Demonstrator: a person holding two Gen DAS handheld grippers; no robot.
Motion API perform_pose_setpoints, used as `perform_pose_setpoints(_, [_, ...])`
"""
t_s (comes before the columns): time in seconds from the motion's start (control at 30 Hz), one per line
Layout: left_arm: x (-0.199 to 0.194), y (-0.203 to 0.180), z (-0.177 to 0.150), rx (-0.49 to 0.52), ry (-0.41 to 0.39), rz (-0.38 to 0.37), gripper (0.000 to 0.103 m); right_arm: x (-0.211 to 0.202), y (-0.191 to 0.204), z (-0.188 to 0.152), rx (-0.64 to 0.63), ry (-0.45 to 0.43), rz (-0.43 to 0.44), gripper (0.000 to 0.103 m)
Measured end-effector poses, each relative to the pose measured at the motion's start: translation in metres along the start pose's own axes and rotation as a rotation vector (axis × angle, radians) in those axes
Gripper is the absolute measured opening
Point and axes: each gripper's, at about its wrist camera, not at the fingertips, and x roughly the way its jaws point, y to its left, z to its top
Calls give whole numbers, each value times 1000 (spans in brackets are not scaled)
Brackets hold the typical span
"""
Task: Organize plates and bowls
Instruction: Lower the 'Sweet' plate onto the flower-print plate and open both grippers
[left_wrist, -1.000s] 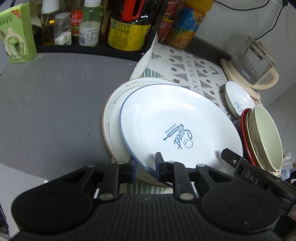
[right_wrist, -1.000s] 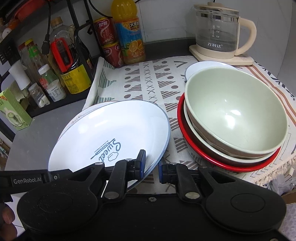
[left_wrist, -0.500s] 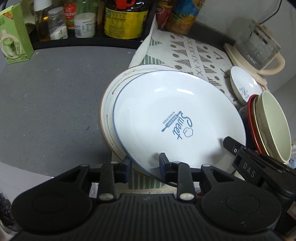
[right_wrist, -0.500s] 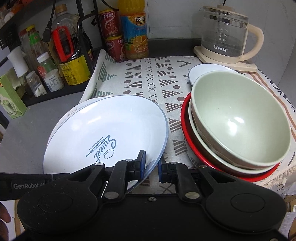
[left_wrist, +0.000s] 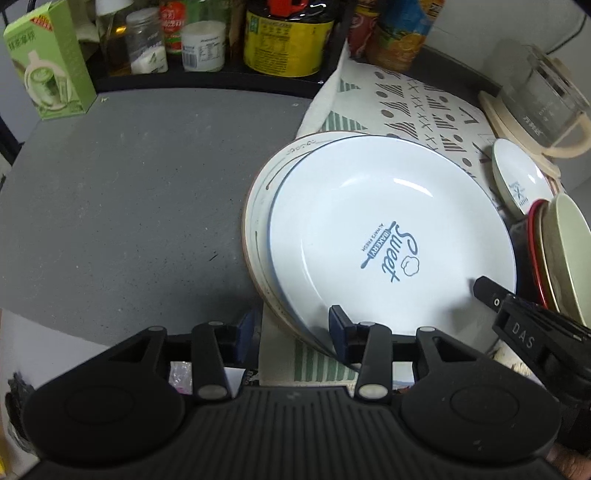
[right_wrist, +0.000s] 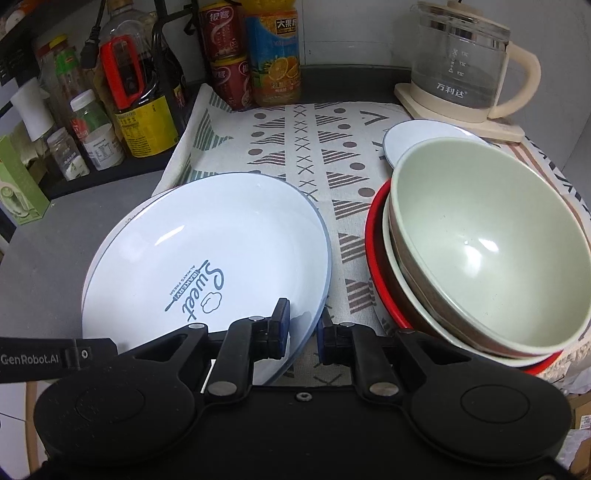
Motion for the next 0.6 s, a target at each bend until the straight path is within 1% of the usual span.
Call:
perform_pose_setpoints(0.1, [4,2,2,-12,-5,17,42,4,3,1,-17,4,1,17])
perform_pose_setpoints(0.27, [10,7,8,-22,-6,37,42,13,6,3,-15,38,23,19])
perform_pose_setpoints(0.37, [10,12,13,-22,-13,63,42,8,7,6,-33,25,41,19])
perform_pose_setpoints(0.53, [6,15,21,-39,-20,70,42,-3,8,10,-39,5,65,21])
perform_pose_setpoints(0.6, [2,14,22,-40,-34,63,44,-7,7,10,-32,-3,77,21])
